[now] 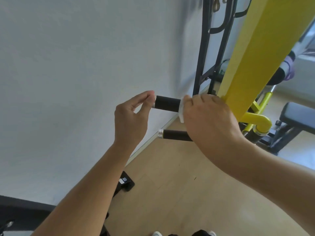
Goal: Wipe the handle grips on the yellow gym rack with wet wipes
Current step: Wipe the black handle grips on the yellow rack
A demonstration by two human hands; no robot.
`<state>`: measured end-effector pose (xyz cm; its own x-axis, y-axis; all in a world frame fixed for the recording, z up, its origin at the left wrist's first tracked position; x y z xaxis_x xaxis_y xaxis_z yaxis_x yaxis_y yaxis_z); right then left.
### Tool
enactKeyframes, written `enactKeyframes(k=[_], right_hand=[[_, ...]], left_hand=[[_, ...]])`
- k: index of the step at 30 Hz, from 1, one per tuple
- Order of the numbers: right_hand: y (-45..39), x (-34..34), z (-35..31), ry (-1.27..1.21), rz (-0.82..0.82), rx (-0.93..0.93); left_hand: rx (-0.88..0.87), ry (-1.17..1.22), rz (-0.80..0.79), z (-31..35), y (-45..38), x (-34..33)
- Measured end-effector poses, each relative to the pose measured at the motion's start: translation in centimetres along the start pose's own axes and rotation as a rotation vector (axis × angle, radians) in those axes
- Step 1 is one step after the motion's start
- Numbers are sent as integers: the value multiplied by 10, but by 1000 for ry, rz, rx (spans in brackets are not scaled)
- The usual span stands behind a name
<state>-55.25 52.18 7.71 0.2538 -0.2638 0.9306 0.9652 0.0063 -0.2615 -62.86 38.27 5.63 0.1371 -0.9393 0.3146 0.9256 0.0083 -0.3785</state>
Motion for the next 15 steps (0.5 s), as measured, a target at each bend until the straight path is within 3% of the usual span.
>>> enactKeyframes(k=[8,10,13,15], right_hand=[[-19,1,-38,-366,100,135],[-13,2,-33,-214,26,108],[5,2,-8,271,-105,107],[12,-1,0,442,-128,151]], left_hand=[[52,68,9,-6,6,3],[40,44,7,-4,7,6],[60,38,20,-5,8,10],[65,43,31,-6,9,11]])
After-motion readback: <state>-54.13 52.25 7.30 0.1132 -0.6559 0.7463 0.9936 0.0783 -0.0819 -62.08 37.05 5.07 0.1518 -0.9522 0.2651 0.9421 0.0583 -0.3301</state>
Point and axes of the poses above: each hand's wrist, its own y-axis away from the middle knuckle, its own x-axis out of the back of the hand, z = x × y, the point moved 10 cm from there along -y, towards the middle knuckle, and after that the axes turned 6 degrees about z, right-handed, at the moved point
